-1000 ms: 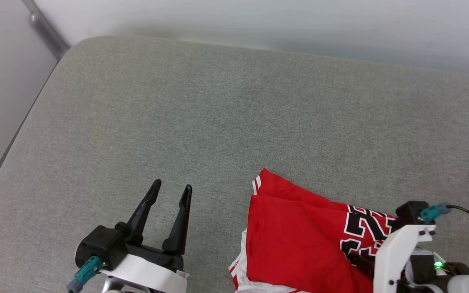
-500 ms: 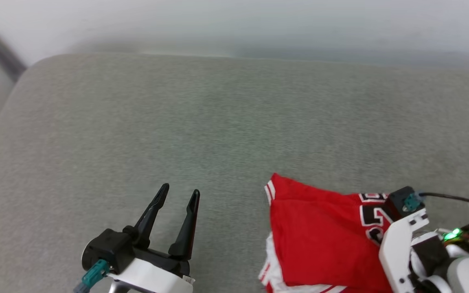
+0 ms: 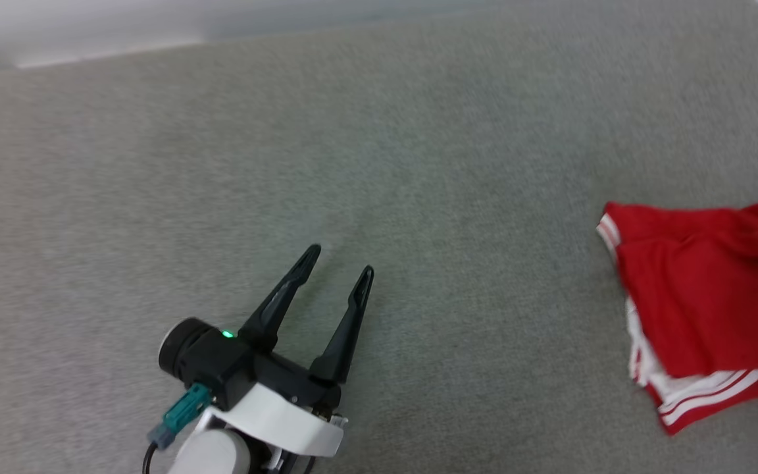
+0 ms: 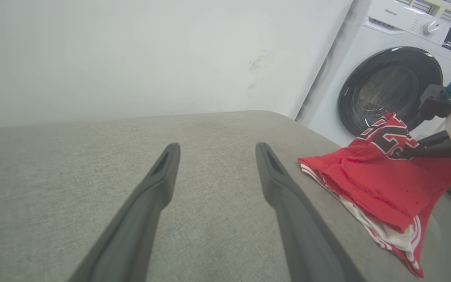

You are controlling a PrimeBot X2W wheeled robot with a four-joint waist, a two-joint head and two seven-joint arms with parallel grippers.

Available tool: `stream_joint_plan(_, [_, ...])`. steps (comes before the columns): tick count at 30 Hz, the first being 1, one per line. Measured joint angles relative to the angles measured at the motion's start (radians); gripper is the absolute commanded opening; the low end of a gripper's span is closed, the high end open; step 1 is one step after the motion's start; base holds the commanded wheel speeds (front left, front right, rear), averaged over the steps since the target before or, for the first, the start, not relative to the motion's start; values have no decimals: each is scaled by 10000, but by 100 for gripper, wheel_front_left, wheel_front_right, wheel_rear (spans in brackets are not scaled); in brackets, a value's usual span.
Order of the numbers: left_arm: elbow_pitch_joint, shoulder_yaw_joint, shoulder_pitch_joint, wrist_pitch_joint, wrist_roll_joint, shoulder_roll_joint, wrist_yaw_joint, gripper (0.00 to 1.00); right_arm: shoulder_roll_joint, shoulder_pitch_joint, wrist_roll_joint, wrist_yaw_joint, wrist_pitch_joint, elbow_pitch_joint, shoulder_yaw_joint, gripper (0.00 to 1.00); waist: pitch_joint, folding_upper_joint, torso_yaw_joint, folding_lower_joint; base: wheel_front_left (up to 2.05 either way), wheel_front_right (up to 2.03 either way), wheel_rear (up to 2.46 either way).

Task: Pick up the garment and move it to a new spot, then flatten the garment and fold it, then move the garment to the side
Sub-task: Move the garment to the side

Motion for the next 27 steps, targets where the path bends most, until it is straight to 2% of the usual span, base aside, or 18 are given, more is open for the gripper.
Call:
stream_joint_plan(6, [-293,-345,-826,0,150,437,0,100,-270,-885,-207,2,-1218,1315,-568,0,1139,0,-685,0,0,0,0])
stream_joint_plan(12, [-648,-583,-1569,0,221,840,0,100,-330,-1786,-711,2,-2596,3028,-1066,0,2295,0,-1027,1,0,0,0])
stream_joint_plan(20, [-1193,-617,-1899,0,305,1097,0,100,-443,-2309,-1344,4,-3896,5112,-1971,0,3327,0,-797,1,0,0,0])
stream_joint_plan(27, [-1384,-639,-1899,0,351,1143,0,100,-234,-2636,-1827,4,-4349,6042,-2499,0,3552,0,-468,1,0,0,0])
